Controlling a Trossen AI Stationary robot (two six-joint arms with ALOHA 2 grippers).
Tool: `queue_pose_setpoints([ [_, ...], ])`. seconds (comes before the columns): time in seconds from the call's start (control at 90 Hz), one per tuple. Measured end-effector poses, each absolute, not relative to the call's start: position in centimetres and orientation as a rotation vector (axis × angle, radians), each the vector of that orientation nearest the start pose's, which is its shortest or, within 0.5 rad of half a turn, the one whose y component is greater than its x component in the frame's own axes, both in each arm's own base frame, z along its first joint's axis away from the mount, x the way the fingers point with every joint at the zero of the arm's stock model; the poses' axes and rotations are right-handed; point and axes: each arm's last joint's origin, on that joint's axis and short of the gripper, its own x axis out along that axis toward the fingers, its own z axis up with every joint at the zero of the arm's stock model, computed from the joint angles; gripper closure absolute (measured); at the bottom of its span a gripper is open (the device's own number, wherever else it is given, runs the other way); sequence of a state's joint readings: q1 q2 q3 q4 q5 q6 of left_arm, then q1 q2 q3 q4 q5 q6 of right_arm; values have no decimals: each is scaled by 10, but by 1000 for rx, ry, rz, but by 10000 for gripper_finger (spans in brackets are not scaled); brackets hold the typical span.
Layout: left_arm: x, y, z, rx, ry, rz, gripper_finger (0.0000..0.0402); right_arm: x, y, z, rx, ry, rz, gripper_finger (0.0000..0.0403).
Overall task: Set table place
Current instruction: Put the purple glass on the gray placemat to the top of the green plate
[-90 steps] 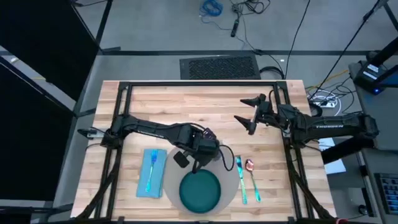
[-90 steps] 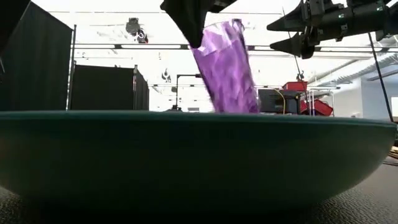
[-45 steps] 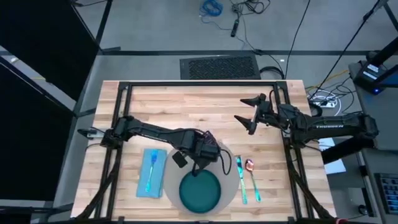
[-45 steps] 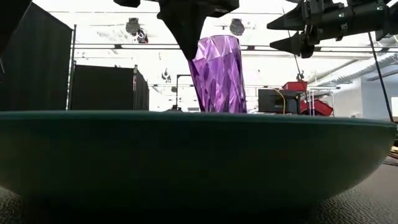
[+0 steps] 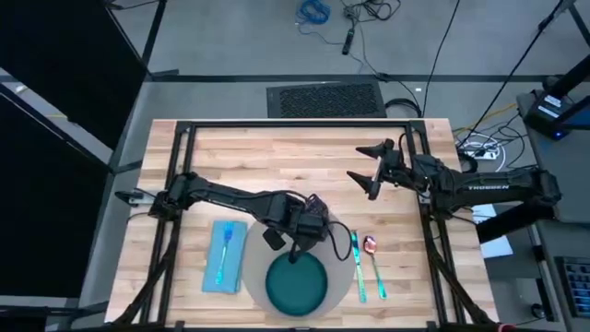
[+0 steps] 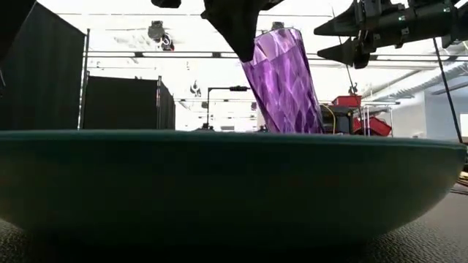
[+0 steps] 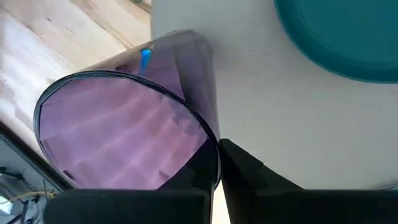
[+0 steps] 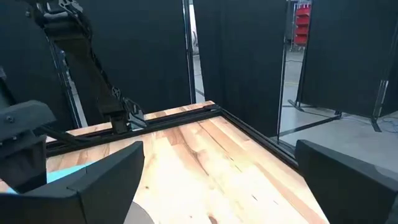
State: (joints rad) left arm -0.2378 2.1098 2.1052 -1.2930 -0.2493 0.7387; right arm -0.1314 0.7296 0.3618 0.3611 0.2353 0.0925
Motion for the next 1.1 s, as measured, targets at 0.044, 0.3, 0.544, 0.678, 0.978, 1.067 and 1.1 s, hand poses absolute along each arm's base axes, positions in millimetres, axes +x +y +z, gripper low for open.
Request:
queue_pose_setpoints([
  [0.044, 417, -93, 297, 946, 1223, -461, 377, 167, -29, 247, 91, -9, -367, 3],
  [0.3, 416, -94, 297, 901, 1231, -430, 322, 167, -29, 246, 91, -4, -366, 3],
  [0.544, 415, -94, 296, 903, 1242, -435, 312, 167, -29, 246, 91, -2, -366, 3],
  [0.678, 415, -94, 297, 882, 1241, -417, 314, 167, -29, 246, 91, -1, -366, 3],
  [0.978, 415, -94, 297, 886, 1251, -399, 315, 167, -29, 245, 91, 6, -366, 3],
  [1.067, 412, -93, 296, 885, 1287, -393, 316, 167, -29, 245, 97, 6, -362, 3],
  [1.1, 411, -92, 296, 891, 1301, -383, 316, 167, -29, 245, 100, 7, -362, 3],
])
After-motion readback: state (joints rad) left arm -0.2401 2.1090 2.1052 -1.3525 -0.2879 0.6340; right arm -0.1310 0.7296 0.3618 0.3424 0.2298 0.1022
